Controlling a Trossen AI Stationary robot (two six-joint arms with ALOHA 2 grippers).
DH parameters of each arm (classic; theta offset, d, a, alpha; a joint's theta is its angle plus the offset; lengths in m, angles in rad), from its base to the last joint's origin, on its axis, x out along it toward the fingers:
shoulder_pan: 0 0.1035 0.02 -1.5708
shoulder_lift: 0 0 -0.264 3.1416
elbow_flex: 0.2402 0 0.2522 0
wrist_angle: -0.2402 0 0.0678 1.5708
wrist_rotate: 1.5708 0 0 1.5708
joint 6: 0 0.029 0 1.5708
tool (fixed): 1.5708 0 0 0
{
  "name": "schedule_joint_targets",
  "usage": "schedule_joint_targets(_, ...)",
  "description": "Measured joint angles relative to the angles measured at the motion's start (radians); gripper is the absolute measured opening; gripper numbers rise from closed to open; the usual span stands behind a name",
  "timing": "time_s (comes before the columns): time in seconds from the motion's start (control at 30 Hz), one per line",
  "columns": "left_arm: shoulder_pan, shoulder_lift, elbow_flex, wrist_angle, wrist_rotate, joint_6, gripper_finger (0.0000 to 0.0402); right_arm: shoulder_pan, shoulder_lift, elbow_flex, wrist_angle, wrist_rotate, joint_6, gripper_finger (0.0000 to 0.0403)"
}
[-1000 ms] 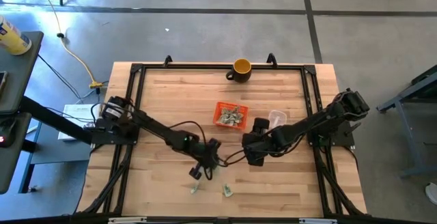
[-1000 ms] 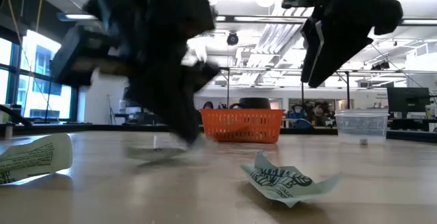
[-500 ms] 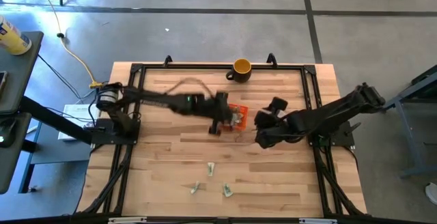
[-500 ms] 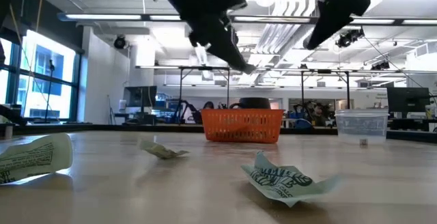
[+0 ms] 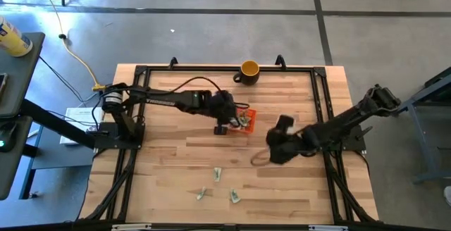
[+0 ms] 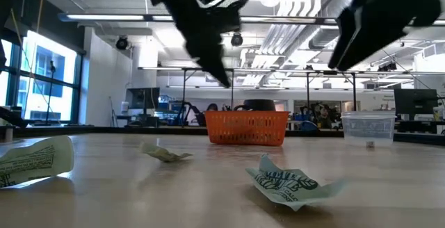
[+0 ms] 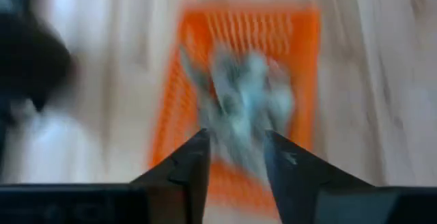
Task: Pick and place items into bin
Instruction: Put the white stevia packet into the orange bin
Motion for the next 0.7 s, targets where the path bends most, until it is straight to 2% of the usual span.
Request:
schedule_joint_targets(0.07,-0.028,-0.028,-0.001,-0.114,0.028,-0.085,0.0186,0.042,0.003,-0.017,0.147,-0.037,-0.083,0.0271)
schedule_joint_targets(0.17,-0.115,-0.102,-0.044,-0.192,0.07,-0.206,0.0196,0.077,0.031,-0.036,0.338,-0.113,-0.132,0.0272)
schedule_joint_targets(0.27,-0.237,-0.203,-0.136,-0.16,0.028,-0.307,0.0187,0.085,0.082,-0.038,0.494,-0.187,-0.073,0.0272)
schedule_joint_targets(0.4,-0.397,-0.326,-0.266,-0.105,-0.082,-0.508,0.0169,0.099,0.208,-0.023,0.663,-0.273,0.065,0.0271)
schedule_joint_targets(0.53,-0.528,-0.401,-0.359,-0.109,-0.181,-0.702,0.0162,0.106,0.372,0.094,0.707,-0.323,0.249,0.0273)
schedule_joint_targets(0.7,-0.647,-0.429,-0.415,-0.117,-0.242,-0.84,0.0165,0.117,0.574,0.3,0.571,-0.315,0.356,0.0271)
